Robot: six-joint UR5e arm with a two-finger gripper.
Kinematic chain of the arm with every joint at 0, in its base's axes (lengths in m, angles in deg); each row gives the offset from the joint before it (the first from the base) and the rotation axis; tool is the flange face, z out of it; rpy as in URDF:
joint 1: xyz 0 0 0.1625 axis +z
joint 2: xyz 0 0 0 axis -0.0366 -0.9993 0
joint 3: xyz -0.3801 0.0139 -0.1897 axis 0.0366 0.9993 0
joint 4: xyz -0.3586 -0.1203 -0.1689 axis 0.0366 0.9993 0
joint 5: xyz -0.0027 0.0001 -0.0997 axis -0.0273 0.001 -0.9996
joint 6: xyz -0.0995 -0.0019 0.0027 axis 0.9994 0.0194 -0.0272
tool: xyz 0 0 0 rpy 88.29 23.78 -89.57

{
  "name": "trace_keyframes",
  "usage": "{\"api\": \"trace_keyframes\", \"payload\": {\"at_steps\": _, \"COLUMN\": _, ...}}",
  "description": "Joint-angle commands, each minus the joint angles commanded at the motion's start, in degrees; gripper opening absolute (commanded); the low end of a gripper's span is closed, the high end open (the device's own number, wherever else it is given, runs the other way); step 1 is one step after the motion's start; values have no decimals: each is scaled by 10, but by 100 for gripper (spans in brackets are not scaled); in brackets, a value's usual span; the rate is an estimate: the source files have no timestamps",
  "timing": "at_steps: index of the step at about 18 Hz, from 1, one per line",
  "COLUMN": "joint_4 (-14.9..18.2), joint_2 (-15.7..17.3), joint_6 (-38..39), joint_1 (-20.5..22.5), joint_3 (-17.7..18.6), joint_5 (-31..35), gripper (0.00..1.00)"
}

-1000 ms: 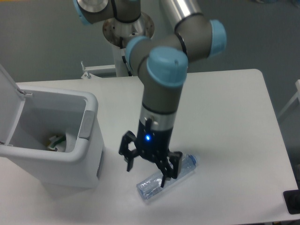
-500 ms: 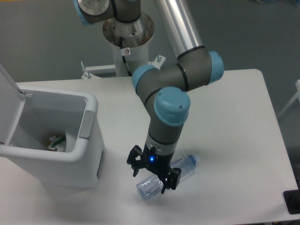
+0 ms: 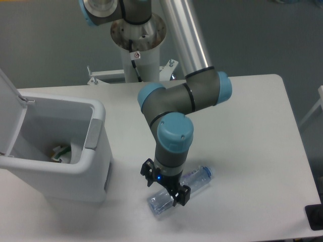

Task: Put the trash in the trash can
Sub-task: 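Close the gripper around the bottle's middle and lift it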

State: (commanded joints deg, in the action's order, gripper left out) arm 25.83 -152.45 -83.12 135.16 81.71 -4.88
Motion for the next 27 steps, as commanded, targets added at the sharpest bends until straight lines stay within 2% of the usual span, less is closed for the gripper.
{"api": "trace_keyframes", "payload": {"at_steps": 3, "joint_4": -3, "joint_2": -14, "joint_6": -2, "joint_1": -8, "joint_3": -4, "joint_5": 10, "gripper": 100}}
{"api": "trace_keyframes", "payload": {"at_steps": 7, "joint_4": -3, "joint_2": -26, "joint_6": -2, "joint_1": -26, "joint_3": -5, "joint_5": 71, "gripper": 100}}
{"api": "trace_keyframes", "payload": {"at_steps": 14, "joint_4": -4, "joint_2": -40, "joint_6": -4, "joint_1": -27, "joint_3": -15, "joint_5": 77, "gripper": 100}}
{"api": "trace_keyframes", "payload": {"at_steps": 15, "joint_4": -2, "joint_2": -42, "joint_6": 1, "joint_1": -30, "joint_3": -20, "joint_5": 76, "gripper": 89}}
{"api": "trace_keyframes", "payload": {"at_steps": 16, "joint_4": -2, "joint_2": -44, "joint_6": 5, "joint_1": -33, "joint_3": -28, "joint_5": 75, "gripper": 73}}
{"api": "trace_keyframes", "payload": {"at_steps": 18, "joint_4": -1, "joint_2": -42, "joint_6": 4, "joint_1": -34, "joint_3": -36, "joint_5": 71, "gripper": 58}}
{"api": "trace_keyframes", "payload": {"at_steps": 19, "joint_4": 3, "joint_2": -39, "joint_6": 5, "joint_1": -34, "joint_3": -36, "joint_5": 72, "gripper": 44}}
{"api": "trace_keyframes", "payload": {"at_steps": 20, "joint_4": 4, "joint_2": -38, "joint_6": 5, "joint_1": -34, "joint_3": -35, "joint_5": 74, "gripper": 33}}
{"api": "trace_keyframes", "payload": {"at_steps": 24, "joint_4": 5, "joint_2": -35, "joint_6": 32, "joint_1": -34, "joint_3": -35, "joint_5": 72, "gripper": 21}}
{"api": "trace_keyframes", "payload": {"at_steps": 27, "joint_4": 4, "joint_2": -26, "joint_6": 36, "joint_1": -33, "joint_3": -46, "joint_5": 48, "gripper": 21}}
